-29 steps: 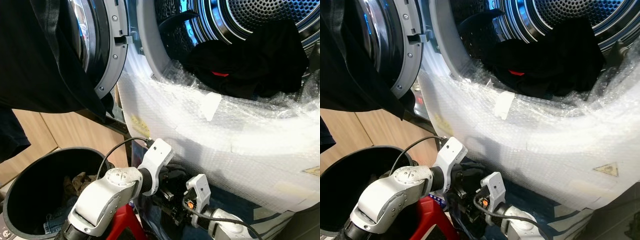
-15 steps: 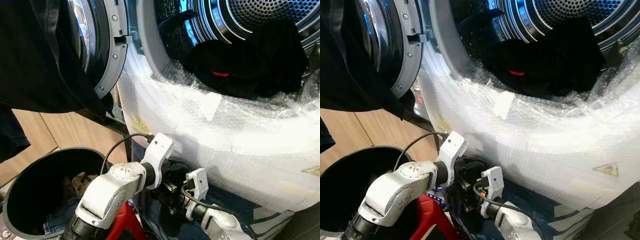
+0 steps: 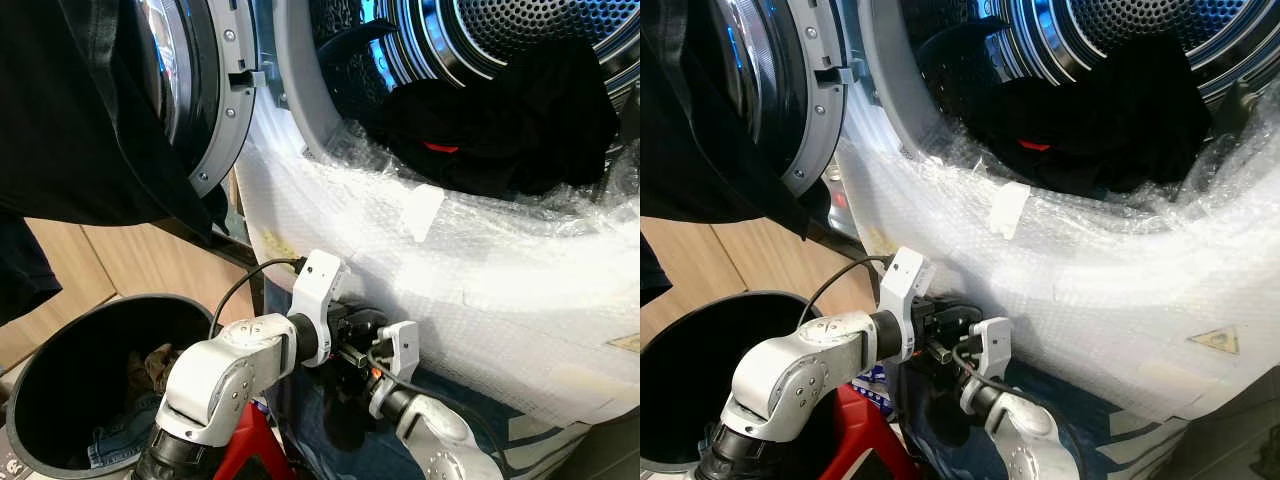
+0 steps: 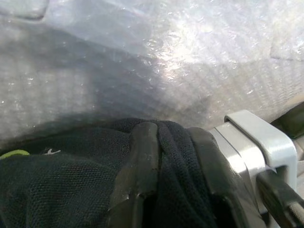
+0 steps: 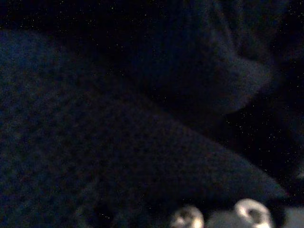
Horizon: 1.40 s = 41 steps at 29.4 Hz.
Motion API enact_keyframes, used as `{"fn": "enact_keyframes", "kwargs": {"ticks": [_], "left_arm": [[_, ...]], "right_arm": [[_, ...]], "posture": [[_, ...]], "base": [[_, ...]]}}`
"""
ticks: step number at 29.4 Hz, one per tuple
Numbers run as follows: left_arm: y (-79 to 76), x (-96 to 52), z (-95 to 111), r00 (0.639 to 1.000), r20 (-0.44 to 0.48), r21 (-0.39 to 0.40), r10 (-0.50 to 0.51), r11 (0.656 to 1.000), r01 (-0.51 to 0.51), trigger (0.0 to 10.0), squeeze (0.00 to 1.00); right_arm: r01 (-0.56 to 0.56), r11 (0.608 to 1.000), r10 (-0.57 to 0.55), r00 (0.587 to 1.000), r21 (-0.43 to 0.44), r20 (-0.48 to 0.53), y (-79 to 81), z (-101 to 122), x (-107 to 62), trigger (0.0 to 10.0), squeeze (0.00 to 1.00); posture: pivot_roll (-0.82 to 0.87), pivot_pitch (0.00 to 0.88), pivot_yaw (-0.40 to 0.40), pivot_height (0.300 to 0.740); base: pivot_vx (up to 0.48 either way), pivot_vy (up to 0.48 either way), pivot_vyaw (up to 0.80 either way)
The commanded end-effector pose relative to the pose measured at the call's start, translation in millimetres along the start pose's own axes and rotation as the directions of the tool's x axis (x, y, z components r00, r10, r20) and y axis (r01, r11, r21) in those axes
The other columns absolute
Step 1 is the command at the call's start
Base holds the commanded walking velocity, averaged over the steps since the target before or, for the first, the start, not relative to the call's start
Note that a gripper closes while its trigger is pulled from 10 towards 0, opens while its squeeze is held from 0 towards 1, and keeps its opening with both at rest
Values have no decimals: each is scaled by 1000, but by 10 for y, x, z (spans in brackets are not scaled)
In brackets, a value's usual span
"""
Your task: Clothes washing
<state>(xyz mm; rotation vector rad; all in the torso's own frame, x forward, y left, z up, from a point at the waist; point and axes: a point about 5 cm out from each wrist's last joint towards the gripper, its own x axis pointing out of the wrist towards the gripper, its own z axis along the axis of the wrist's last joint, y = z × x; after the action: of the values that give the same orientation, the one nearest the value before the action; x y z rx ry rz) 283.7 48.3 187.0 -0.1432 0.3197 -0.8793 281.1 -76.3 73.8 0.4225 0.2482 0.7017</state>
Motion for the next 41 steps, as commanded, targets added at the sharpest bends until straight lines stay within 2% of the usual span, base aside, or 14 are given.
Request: {"fn": "enact_keyframes", "kwargs": {"ticks": [1, 15, 19, 26, 41], "left_arm": [[-138, -12, 93, 996, 40, 1, -79, 997, 79, 0, 0], [-115, -99, 115, 997, 57, -33, -53, 998, 55, 0, 0], [-119, -112, 116, 997, 51, -30, -52, 998, 53, 0, 0], [-57, -118, 60, 1000, 24, -33, -10, 999, 11, 0, 0], [-4, -113, 116, 999, 29, 5, 21, 1000, -21, 0, 0]], "right_arm": [[11, 1000, -11, 999, 12, 32, 2, 54, 45, 0, 0], [-19, 1000, 19, 999, 0, 39, -34, 53, -28, 0, 0], [-81, 996, 82, 997, -21, 8, 21, -9, -57, 0, 0], [-183, 981, 184, 983, -67, 12, 90, 47, -104, 0, 0], [-203, 977, 205, 978, -63, 29, 112, 52, -107, 0, 0]], "posture": [[147, 0, 33, 740], [157, 0, 36, 740], [159, 0, 38, 740], [147, 0, 49, 740], [158, 0, 58, 740]], "base": [[0, 0, 0], [0, 0, 0], [0, 0, 0], [0, 0, 0], [0, 0, 0]]}}
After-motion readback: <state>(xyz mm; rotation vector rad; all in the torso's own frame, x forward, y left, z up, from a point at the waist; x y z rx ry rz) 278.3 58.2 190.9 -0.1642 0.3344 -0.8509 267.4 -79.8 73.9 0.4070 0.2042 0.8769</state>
